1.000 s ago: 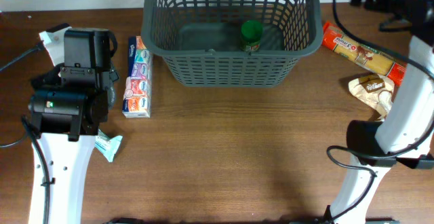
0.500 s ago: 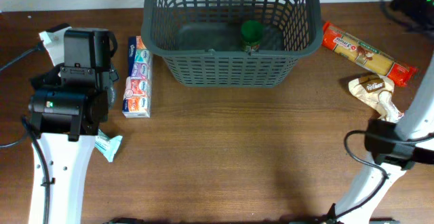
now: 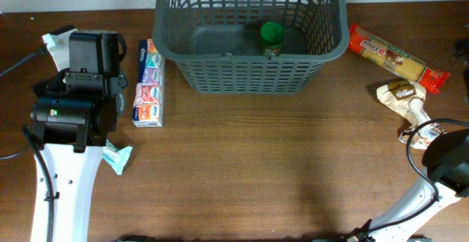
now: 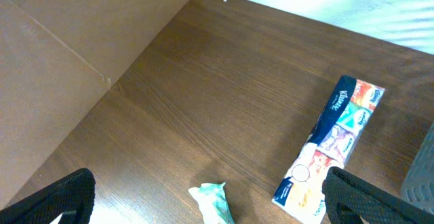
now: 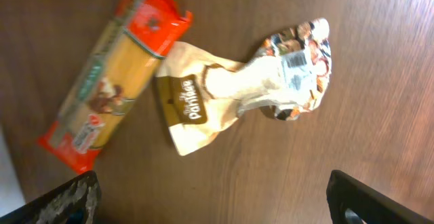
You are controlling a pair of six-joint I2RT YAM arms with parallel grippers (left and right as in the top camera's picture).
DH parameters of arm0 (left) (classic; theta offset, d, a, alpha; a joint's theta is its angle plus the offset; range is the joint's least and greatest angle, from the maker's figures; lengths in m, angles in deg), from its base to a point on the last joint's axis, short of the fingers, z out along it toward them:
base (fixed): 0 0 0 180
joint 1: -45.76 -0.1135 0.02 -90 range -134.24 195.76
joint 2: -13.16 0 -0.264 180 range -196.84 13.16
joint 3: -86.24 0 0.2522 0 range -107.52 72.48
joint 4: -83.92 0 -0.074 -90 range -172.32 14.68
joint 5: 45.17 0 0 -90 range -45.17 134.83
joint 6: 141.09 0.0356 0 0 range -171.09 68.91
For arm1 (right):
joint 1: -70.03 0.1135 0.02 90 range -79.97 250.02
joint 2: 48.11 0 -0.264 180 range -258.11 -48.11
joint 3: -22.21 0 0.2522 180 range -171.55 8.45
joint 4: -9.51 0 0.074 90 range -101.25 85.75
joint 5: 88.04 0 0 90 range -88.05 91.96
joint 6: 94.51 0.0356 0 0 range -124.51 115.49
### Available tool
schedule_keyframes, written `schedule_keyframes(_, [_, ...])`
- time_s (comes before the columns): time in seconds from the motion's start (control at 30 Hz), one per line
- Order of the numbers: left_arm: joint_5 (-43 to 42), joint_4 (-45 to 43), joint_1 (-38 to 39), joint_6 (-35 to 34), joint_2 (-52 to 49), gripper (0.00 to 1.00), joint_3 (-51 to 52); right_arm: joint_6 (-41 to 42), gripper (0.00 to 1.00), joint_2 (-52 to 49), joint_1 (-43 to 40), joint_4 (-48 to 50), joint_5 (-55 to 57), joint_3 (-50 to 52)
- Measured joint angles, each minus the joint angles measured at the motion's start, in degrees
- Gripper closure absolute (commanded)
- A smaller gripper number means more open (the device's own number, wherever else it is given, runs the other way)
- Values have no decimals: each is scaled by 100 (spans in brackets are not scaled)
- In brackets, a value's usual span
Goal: Pack container
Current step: 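Move the right gripper down onto the brown snack bag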
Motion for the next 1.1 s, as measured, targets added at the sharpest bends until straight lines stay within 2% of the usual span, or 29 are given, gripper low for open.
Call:
schedule_keyframes(0.23, [-2, 0, 0, 0, 0, 1, 0, -380, 1, 0, -94, -247, -46, 382])
schedule_keyframes(0.33, [0, 0, 0, 0, 0, 1, 0, -938, 1, 0, -94, -254, 170, 413])
schedule_keyframes(0.57, [0, 0, 0, 0, 0, 1, 0, -3285, 1, 0, -96, -195, 1185, 413])
schedule_keyframes(0.77, [0, 0, 0, 0, 0, 1, 0, -4363, 1, 0, -173, 555, 1725, 413])
schedule_keyframes(0.83, [-2, 0, 0, 0, 0, 1, 0, -5031, 1, 0, -208, 855, 1349, 413])
schedule_keyframes(0.97, [0, 0, 0, 0, 0, 1, 0, -6994, 1, 0, -229, 905, -66, 501])
schedule_keyframes(1.1, [0, 0, 0, 0, 0, 1, 0, -8352, 1, 0, -188, 925, -595, 855])
